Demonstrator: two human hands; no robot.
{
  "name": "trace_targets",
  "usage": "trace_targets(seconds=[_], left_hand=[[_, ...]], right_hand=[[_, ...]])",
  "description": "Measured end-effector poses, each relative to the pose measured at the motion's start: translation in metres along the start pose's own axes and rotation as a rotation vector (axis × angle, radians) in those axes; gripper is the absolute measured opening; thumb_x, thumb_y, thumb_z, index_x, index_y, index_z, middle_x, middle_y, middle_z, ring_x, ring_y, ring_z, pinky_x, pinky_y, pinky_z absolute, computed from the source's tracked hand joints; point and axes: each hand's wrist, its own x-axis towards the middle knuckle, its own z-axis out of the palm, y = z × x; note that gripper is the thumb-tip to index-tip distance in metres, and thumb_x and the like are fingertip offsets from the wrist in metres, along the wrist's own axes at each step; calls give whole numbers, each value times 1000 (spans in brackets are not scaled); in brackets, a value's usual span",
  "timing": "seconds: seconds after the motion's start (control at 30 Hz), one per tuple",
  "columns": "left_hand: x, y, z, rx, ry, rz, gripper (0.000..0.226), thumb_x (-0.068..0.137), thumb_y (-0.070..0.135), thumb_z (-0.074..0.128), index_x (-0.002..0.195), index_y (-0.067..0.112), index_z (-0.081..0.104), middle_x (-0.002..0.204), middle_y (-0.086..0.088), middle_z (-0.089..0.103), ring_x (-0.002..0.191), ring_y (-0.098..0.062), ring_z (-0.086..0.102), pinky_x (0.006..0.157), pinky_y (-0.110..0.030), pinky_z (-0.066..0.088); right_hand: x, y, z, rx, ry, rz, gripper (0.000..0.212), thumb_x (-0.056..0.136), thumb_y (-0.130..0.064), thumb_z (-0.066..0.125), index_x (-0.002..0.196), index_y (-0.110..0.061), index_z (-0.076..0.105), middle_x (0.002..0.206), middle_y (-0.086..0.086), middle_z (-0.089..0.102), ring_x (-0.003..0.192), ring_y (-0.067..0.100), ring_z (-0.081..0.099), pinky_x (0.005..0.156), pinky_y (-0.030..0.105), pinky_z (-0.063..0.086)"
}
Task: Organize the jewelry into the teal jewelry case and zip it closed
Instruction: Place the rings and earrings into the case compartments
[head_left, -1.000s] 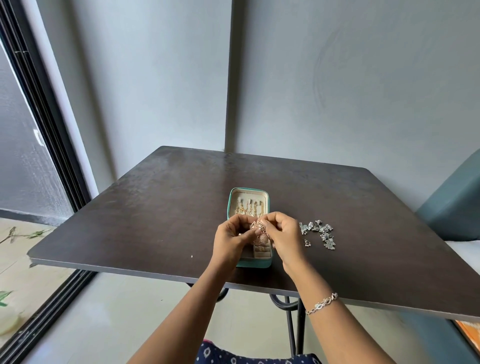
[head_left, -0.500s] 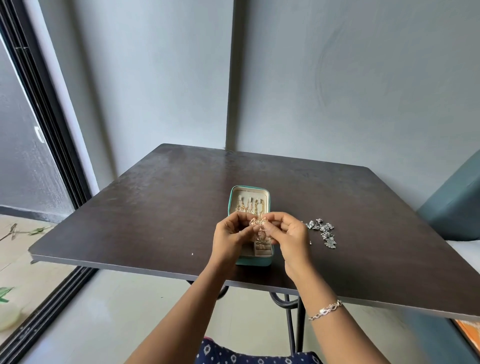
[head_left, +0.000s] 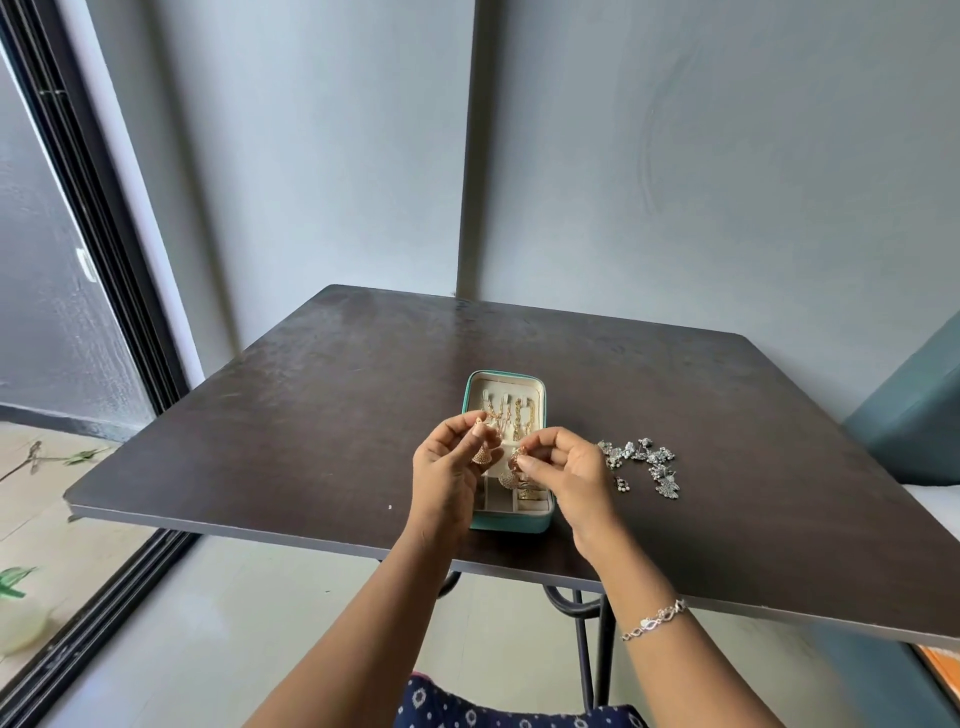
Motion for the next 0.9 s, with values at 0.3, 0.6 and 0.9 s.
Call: trace_targets(seconds=[0.3, 0.6, 0.9], left_hand=[[-2, 0, 1, 51, -5, 2, 11, 84, -1, 54, 91, 6, 60, 67, 2, 67, 64, -8, 62, 64, -21, 54], [-4, 0, 3, 83, -21, 5, 11, 83, -3, 55, 91, 4, 60, 71, 1, 70, 66, -9, 65, 62, -22, 55], [-6, 0, 5, 92, 16, 7, 11, 85, -2, 56, 90, 6, 61, 74, -3, 68, 67, -12, 65, 60, -23, 55]], right_hand=[[-8, 4, 3, -321, -67, -25, 22, 75, -1, 70, 72, -22, 62, 72, 1, 67, 62, -1, 60, 67, 25, 52], [-7, 2, 2, -571, -117, -39, 10, 79, -16, 70, 89, -19, 69, 85, -2, 72, 71, -5, 56, 55, 2, 37], [-9, 2, 9, -780, -68, -105, 12, 78, -18, 69, 90, -19, 71, 86, -3, 67, 72, 10, 54, 49, 5, 34]])
